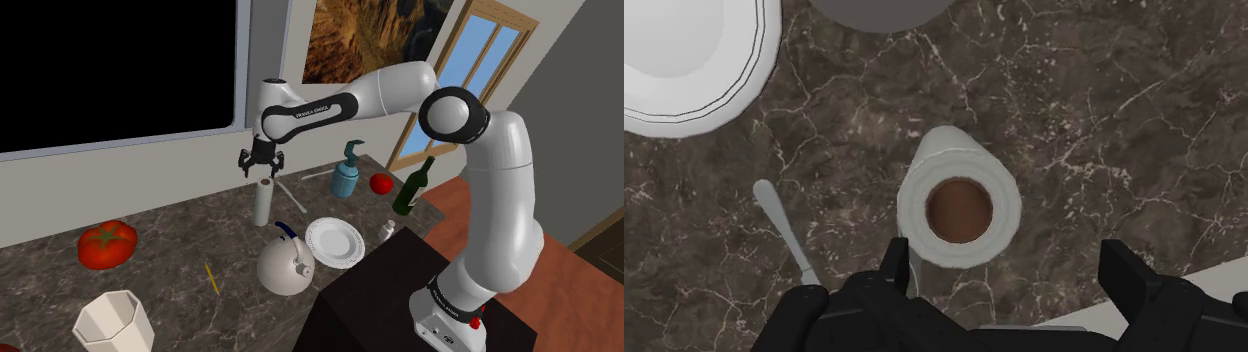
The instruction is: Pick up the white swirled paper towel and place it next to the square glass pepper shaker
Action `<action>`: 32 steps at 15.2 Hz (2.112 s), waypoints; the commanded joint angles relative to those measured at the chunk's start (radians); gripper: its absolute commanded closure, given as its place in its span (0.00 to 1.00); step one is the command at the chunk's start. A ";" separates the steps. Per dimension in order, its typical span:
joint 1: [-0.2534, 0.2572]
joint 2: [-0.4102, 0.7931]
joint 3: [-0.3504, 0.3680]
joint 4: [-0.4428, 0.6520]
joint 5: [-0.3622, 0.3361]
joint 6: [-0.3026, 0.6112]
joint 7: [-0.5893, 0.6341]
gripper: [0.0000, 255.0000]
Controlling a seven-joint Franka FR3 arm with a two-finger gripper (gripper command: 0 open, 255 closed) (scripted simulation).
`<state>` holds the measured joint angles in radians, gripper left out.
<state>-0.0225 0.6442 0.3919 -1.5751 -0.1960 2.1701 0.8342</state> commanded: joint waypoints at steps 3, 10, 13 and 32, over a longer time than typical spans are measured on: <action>-0.066 0.059 0.055 -0.028 -0.070 0.040 -0.213 0.00; -0.146 0.088 0.156 -0.023 -0.158 0.024 -0.164 0.00; -0.154 0.076 0.159 -0.041 -0.155 0.029 -0.166 1.00; -0.115 -0.075 0.147 -0.211 -0.251 0.079 0.193 0.00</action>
<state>-0.1401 0.5625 0.5427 -1.7858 -0.4421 2.2428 1.0237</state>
